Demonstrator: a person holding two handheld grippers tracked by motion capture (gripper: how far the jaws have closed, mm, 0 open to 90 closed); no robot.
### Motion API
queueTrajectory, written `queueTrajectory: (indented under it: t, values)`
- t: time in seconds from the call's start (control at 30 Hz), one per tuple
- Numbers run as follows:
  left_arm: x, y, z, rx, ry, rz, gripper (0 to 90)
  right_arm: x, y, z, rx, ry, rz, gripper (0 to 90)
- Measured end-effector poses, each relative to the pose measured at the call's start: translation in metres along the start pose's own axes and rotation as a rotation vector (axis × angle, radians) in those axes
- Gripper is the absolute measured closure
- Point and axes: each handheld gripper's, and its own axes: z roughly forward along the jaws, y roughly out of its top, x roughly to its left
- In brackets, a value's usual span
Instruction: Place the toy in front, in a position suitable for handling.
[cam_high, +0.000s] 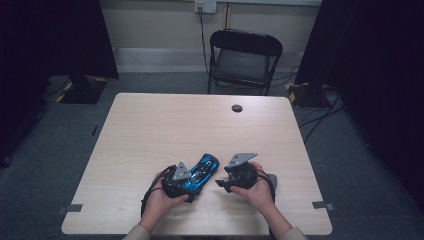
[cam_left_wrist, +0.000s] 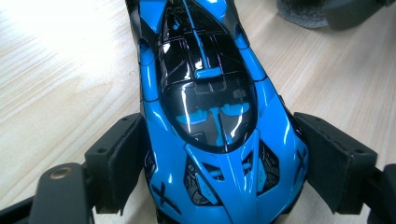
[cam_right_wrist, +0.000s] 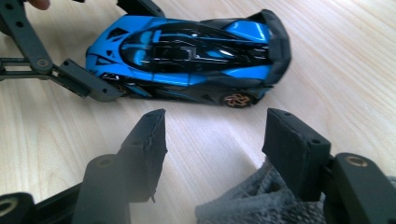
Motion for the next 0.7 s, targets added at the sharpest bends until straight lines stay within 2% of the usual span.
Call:
queueTrajectory:
  t: [0.23,0.4,0.5,0.57,0.7]
  values:
    - [-0.003,-0.005,-0.01,0.014,0.048,-0.044,16.3,-0.005,0.0,-0.011,-0.008,-0.018,0.016,37.1]
    - [-0.001,-0.011,-0.012,0.027,0.059,-0.103,15.7,-0.006,0.0,-0.019,-0.021,-0.033,0.019,36.7]
    - [0.001,-0.011,-0.014,0.028,0.06,-0.092,15.8,-0.007,-0.001,-0.022,-0.021,-0.04,0.023,36.0]
    - [0.002,-0.011,-0.014,0.032,0.056,-0.105,16.7,-0.008,-0.002,-0.023,-0.019,-0.045,0.028,35.3]
    - [0.003,-0.012,-0.014,0.026,0.055,-0.104,16.2,-0.011,-0.005,-0.024,-0.016,-0.048,0.035,34.6]
